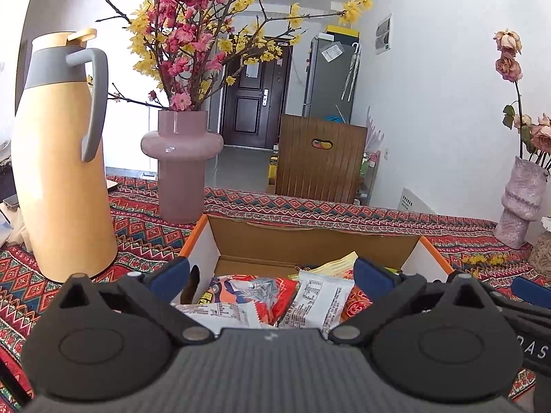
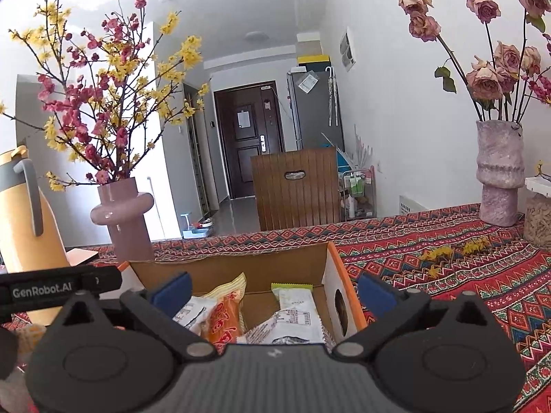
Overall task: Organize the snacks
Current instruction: 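Carry both white packets over the box and open both grippers, then move both tools back over the remaining packets on the cloth, then grasp the pink packet with the left gripper, then grasp the pumpkin biscuit packet with the right gripper while the left gripper holds the pink packet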
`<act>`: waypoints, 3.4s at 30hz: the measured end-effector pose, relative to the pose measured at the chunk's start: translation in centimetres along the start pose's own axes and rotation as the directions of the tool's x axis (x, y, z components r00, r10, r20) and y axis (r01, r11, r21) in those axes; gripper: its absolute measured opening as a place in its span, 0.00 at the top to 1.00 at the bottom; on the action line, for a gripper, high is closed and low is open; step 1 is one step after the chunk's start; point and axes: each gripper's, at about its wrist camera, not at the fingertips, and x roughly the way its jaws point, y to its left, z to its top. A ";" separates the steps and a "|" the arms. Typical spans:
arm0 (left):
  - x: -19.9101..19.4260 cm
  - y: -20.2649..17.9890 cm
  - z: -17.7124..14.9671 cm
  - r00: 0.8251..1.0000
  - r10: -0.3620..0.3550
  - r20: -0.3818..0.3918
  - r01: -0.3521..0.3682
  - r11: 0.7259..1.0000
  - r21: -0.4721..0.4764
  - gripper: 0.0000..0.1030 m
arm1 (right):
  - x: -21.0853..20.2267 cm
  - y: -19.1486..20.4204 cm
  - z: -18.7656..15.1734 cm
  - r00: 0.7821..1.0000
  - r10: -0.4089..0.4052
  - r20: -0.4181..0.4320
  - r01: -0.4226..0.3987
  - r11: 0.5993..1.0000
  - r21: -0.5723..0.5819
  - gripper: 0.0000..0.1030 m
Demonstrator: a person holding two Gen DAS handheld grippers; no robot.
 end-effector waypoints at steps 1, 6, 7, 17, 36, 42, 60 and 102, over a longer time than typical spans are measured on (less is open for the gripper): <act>-0.3 -0.1 0.3 1.000 0.003 -0.007 -0.003 1.000 -0.002 0.00 | -0.3 0.0 0.2 1.000 -0.005 0.000 0.005 1.000 -0.002 0.00; -2.8 -0.2 1.1 1.000 -0.025 -0.002 0.025 1.000 0.003 0.00 | -2.7 0.1 1.0 1.000 -0.013 0.016 0.014 1.000 -0.016 0.00; -3.2 -0.2 1.1 0.999 -0.032 -0.003 0.032 0.999 0.007 0.00 | -3.2 0.1 1.1 1.000 -0.013 0.016 0.013 1.000 -0.019 0.00; -4.8 -0.4 -0.3 0.993 -0.083 -0.085 0.087 0.995 0.045 0.00 | -6.9 -1.2 -0.6 0.999 -0.027 -0.040 0.024 0.998 -0.063 0.00; -3.3 -3.1 -6.7 0.941 -0.096 -0.324 0.155 0.975 0.160 0.00 | -6.7 -6.1 -7.6 0.957 -0.120 -0.264 0.119 0.993 -0.022 0.00; -2.5 -5.0 -8.6 0.917 -0.101 -0.386 0.194 0.959 0.209 0.00 | -6.3 -7.3 -8.2 0.949 -0.127 -0.287 0.143 0.989 0.034 0.00; -2.1 -6.4 -10.5 0.897 -0.163 -0.410 0.276 0.933 0.233 0.39 | -5.9 -7.3 -8.4 0.944 -0.124 -0.305 0.143 0.989 0.043 0.00; -5.4 3.5 -8.9 0.979 -0.079 -0.189 0.098 0.991 0.093 0.40 | -0.9 3.1 -6.5 0.915 0.021 -0.404 -0.060 0.994 -0.086 0.27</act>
